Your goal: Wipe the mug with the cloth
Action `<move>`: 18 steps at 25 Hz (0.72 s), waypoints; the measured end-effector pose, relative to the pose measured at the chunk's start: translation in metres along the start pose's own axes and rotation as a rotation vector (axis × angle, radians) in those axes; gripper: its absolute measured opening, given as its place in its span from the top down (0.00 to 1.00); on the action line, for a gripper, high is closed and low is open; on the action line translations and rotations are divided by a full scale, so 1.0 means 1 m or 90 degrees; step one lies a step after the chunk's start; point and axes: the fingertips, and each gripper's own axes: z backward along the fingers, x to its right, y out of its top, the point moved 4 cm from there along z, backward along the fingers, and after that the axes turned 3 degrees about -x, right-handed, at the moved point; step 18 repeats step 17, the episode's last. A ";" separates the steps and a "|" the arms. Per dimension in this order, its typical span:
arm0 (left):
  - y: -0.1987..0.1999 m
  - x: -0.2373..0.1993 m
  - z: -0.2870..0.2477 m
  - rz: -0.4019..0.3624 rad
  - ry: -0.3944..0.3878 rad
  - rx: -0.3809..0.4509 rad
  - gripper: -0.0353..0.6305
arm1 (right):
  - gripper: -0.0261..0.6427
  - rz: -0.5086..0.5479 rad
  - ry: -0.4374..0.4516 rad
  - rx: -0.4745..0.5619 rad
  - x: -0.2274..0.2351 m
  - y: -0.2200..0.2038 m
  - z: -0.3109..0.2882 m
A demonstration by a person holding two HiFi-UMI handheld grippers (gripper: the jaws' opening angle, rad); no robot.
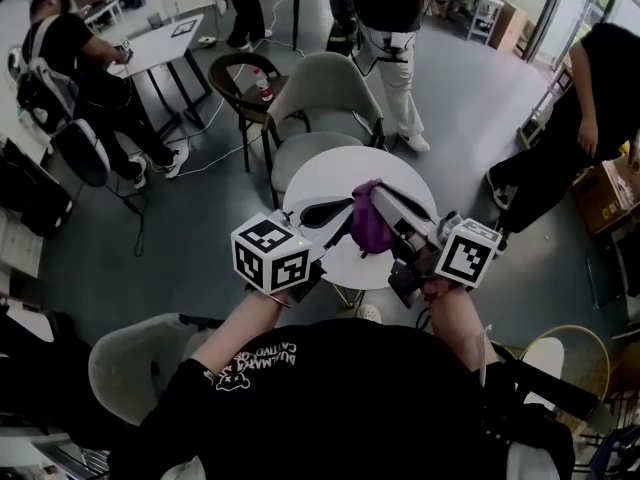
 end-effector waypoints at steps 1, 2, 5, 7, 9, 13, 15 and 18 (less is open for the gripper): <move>0.001 -0.001 -0.001 0.001 -0.001 -0.001 0.94 | 0.92 -0.001 -0.002 -0.001 0.001 0.001 -0.001; 0.001 -0.003 -0.004 0.002 -0.001 0.000 0.94 | 0.92 -0.003 -0.003 -0.003 0.005 0.003 -0.001; -0.012 -0.010 -0.024 0.001 0.001 0.002 0.94 | 0.92 -0.004 0.001 -0.003 0.028 -0.001 0.008; -0.022 -0.013 -0.031 -0.002 0.002 0.001 0.94 | 0.92 -0.005 0.003 -0.001 0.039 -0.008 0.012; -0.021 -0.013 -0.025 -0.003 -0.001 -0.001 0.94 | 0.92 -0.006 0.000 0.000 0.034 -0.011 0.009; -0.002 -0.010 -0.022 -0.002 -0.007 -0.001 0.94 | 0.92 -0.005 -0.001 -0.003 0.022 0.004 0.003; 0.010 -0.007 -0.026 0.000 -0.008 -0.002 0.94 | 0.92 -0.006 -0.002 -0.004 0.019 0.016 0.003; 0.021 -0.003 -0.026 0.002 -0.010 -0.002 0.94 | 0.92 -0.006 -0.004 -0.006 0.013 0.026 0.003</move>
